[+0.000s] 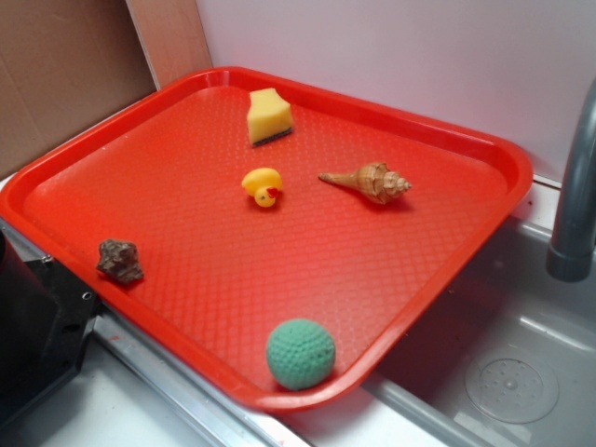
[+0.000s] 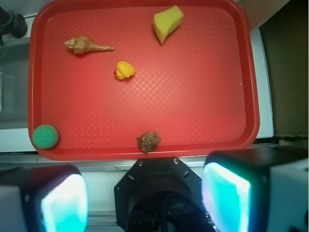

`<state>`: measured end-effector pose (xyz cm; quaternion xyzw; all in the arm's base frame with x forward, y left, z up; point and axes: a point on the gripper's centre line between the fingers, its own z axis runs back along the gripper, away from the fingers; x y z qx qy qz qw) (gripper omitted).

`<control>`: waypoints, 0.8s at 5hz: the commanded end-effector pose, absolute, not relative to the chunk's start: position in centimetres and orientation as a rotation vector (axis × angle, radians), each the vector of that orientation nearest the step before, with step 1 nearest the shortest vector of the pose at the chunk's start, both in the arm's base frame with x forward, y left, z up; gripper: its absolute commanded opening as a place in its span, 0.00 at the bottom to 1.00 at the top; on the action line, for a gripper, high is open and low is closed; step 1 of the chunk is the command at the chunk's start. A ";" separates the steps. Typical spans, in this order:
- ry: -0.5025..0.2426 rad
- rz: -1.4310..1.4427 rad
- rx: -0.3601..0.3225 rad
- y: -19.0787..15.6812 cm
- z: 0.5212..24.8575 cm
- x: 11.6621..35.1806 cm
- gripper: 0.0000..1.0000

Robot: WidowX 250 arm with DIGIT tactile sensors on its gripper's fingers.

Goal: Grab the rock.

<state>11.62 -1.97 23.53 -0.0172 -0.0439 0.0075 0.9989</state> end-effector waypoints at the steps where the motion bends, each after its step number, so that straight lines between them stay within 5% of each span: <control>1: -0.088 0.015 -0.034 -2.0 23.5 11.6 1.00; 2: -0.105 0.012 -0.060 -2.2 22.4 12.2 1.00; 4: -0.081 0.083 -0.105 -1.0 16.3 14.6 1.00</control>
